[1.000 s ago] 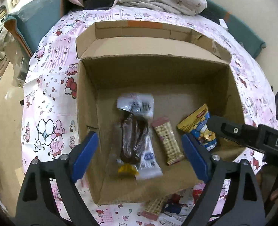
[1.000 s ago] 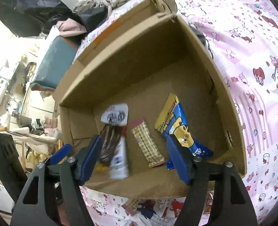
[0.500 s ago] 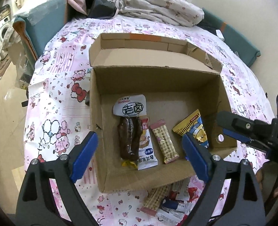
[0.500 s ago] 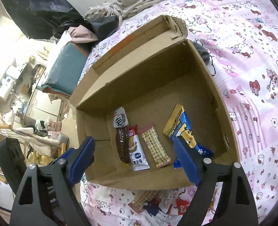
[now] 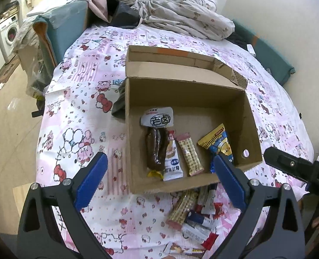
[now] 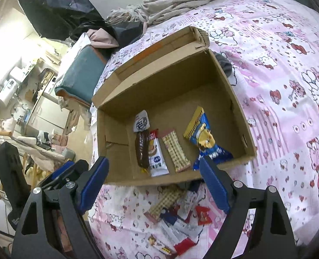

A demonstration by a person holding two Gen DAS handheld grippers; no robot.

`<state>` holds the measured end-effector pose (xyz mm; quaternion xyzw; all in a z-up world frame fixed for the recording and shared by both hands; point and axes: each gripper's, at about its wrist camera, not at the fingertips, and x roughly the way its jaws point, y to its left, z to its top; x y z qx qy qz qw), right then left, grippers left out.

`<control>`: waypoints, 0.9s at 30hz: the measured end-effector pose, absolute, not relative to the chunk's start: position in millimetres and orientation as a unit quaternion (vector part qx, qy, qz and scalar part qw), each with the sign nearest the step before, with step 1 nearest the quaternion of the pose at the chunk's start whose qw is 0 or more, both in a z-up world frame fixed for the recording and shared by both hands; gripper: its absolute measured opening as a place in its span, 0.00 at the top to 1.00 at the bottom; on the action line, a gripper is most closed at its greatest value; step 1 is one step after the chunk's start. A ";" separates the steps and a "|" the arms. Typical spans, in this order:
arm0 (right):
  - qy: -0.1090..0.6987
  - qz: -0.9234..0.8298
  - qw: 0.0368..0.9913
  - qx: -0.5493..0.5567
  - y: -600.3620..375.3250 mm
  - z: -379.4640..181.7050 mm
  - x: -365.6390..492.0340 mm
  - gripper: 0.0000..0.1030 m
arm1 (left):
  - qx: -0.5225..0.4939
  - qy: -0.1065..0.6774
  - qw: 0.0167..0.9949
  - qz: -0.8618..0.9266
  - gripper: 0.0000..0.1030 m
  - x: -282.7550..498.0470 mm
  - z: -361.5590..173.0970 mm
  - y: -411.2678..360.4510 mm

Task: Organize snacks
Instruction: 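Open both tools to release the snacks in the box and withdraw, then grasp the brown-white chocolate bar with left tool while right grasps white-red bar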

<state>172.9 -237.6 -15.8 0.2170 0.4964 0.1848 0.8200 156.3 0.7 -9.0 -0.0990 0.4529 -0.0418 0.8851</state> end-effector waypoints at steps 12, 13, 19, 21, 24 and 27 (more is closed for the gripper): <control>0.509 0.172 0.808 0.241 -255.8 -24.0 138.8 0.14 | -0.114 0.455 0.882 -0.030 0.06 121.9 -10.2 15.2; 0.510 0.172 0.806 0.244 -256.9 -24.4 136.1 0.14 | -0.116 0.456 0.882 -0.029 0.06 120.3 -10.6 15.7; 0.515 0.172 0.799 0.259 -259.7 -26.8 122.2 0.14 | -0.126 0.462 0.877 -0.026 0.06 111.6 -13.7 19.7; 0.517 0.173 0.796 0.262 -259.7 -28.4 119.1 0.14 | -0.132 0.462 0.877 -0.022 0.06 108.9 -13.9 22.1; 0.523 0.171 0.793 0.263 -258.4 -31.9 115.1 0.14 | -0.133 0.466 0.875 -0.019 0.06 105.2 -15.4 23.5; 0.526 0.170 0.792 0.260 -257.0 -33.7 112.5 0.14 | -0.133 0.473 0.871 -0.016 0.06 100.5 -19.2 23.2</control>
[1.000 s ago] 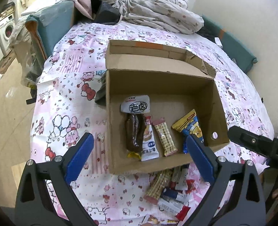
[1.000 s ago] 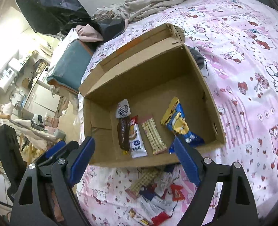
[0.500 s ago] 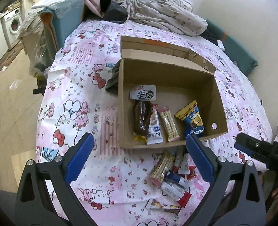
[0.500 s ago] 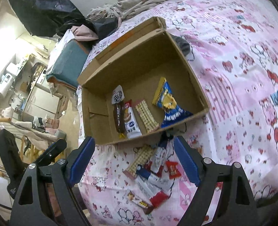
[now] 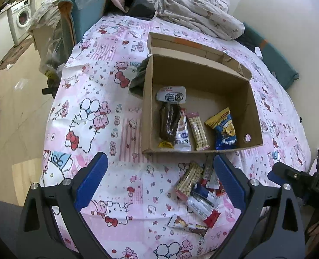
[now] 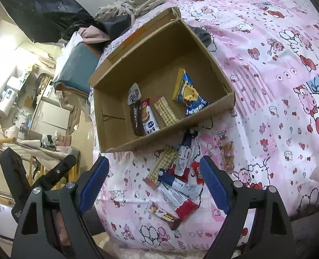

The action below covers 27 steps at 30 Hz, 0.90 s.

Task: Organize snacks
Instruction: 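Grasp the brown-white chocolate bar with left tool while right grasps white-red bar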

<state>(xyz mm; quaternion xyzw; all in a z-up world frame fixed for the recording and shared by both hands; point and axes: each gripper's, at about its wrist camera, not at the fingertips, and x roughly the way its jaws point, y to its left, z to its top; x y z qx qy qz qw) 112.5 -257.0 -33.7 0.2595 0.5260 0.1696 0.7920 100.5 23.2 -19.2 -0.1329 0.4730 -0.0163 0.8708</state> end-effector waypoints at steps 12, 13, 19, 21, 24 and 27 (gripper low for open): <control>0.536 0.146 0.783 0.279 -270.4 -47.2 107.0 0.14 | -0.129 0.496 0.859 -0.016 0.06 90.3 -34.4 14.0; 0.536 0.143 0.784 0.279 -271.4 -48.0 107.2 0.14 | -0.130 0.498 0.857 -0.015 0.06 90.2 -35.6 14.1; 0.543 0.132 0.777 0.289 -276.8 -59.3 107.8 0.14 | -0.140 0.518 0.844 0.001 0.06 91.0 -49.3 18.5; 0.545 0.130 0.775 0.292 -278.6 -62.1 109.1 0.14 | -0.146 0.529 0.836 0.003 0.06 92.0 -56.0 19.8; 0.550 0.120 0.772 0.295 -282.2 -66.9 112.0 0.14 | -0.145 0.544 0.827 0.005 0.06 92.4 -66.0 17.6; 0.556 0.110 0.762 0.314 -287.5 -74.3 114.3 0.14 | -0.146 0.574 0.805 -0.008 0.06 90.9 -81.0 8.8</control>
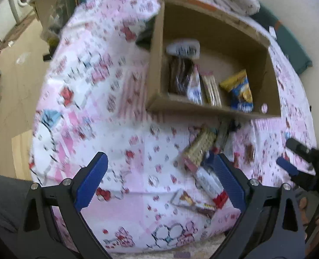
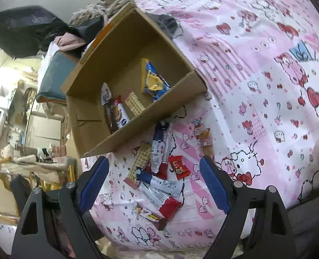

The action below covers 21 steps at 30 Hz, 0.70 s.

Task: Organize snacks
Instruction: 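Grasp the brown-white chocolate bar with left tool while right grasps white-red bar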

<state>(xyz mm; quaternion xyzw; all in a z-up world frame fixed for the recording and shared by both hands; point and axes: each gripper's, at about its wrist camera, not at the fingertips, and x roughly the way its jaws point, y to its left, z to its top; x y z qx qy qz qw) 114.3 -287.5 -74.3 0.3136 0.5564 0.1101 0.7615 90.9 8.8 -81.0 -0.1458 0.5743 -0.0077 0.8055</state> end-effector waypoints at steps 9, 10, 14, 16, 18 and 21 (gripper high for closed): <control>0.565 0.104 0.750 0.329 -289.4 -83.4 118.3 0.14 | -0.242 0.674 0.697 -0.005 0.33 53.8 -136.5 -37.4; 0.565 0.104 0.749 0.331 -289.3 -83.4 118.4 0.14 | -0.244 0.678 0.694 -0.002 0.33 53.6 -140.9 -41.5; 0.565 0.105 0.749 0.330 -290.6 -83.6 118.3 0.14 | -0.255 0.690 0.678 0.012 0.42 54.1 -157.3 -54.5; 0.565 0.105 0.747 0.334 -292.4 -84.0 117.4 0.14 | -0.246 0.689 0.682 0.019 0.51 53.8 -160.8 -58.9; 0.564 0.106 0.746 0.340 -294.5 -84.6 117.2 0.14 | -0.229 0.688 0.688 0.031 0.77 55.0 -162.5 -60.1; 0.563 0.107 0.743 0.344 -294.7 -85.5 117.1 0.14 | -0.202 0.689 0.696 0.016 0.87 57.7 -163.0 -61.9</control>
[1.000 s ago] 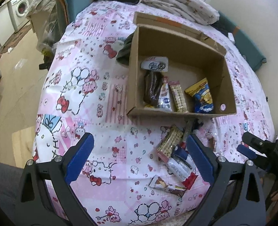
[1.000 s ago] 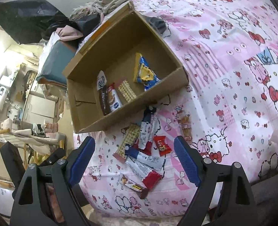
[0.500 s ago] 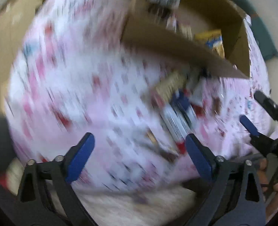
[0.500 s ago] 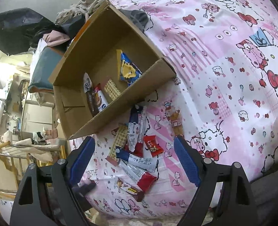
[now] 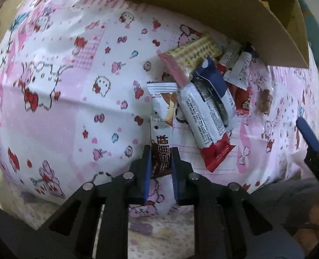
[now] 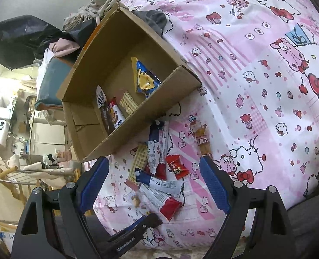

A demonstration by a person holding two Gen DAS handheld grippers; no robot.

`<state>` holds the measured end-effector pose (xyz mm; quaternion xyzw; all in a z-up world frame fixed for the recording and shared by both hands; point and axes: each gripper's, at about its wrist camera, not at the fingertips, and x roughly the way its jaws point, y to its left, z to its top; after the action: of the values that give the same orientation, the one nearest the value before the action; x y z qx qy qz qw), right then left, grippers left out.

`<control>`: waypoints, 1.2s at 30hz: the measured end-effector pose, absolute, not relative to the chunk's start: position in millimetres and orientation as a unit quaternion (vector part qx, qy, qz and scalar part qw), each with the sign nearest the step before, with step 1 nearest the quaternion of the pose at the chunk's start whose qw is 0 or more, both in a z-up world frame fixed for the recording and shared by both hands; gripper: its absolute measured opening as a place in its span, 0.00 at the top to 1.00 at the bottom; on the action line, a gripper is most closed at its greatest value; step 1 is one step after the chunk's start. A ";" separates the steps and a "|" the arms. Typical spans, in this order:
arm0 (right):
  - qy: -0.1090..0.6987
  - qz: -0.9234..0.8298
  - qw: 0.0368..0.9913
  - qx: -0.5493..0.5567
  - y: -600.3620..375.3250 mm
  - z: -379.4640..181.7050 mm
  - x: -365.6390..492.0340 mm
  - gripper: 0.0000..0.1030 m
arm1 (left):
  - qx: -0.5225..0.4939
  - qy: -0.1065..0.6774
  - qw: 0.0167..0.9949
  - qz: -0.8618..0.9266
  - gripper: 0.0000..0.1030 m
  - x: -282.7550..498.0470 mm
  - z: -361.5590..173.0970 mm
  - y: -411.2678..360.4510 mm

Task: Organize snacks
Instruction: 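Grasp the brown-white chocolate bar with left tool while right grasps white-red bar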

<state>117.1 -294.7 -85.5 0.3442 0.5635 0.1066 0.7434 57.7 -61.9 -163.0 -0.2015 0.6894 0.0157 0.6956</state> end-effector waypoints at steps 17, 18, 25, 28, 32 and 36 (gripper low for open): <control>0.667 0.260 0.674 0.184 -192.6 -110.6 112.4 0.40 | -0.102 0.665 0.739 -0.019 0.87 95.5 -99.7 9.1; 0.671 0.266 0.672 0.166 -184.4 -111.6 111.3 0.40 | -0.104 0.663 0.741 -0.018 0.87 95.1 -99.6 12.0; 0.694 0.278 0.663 0.045 -145.9 -128.1 106.4 0.40 | -0.131 0.655 0.744 -0.006 0.87 93.2 -103.4 20.2; 0.692 0.267 0.671 -0.005 -136.3 -133.3 105.5 0.40 | -0.131 0.653 0.746 -0.004 0.87 95.6 -102.5 23.2; 0.681 0.247 0.685 -0.077 -121.5 -141.7 107.2 0.41 | -0.134 0.654 0.745 -0.003 0.87 96.6 -104.3 22.9; 0.689 0.240 0.676 -0.102 -112.4 -157.3 104.5 0.49 | -0.123 0.645 0.754 -0.009 0.87 96.8 -99.6 16.1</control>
<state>104.5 -112.4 -157.3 -0.1016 0.6891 0.2398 0.6762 96.9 16.1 -99.6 -0.1229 0.6453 -0.0086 0.7539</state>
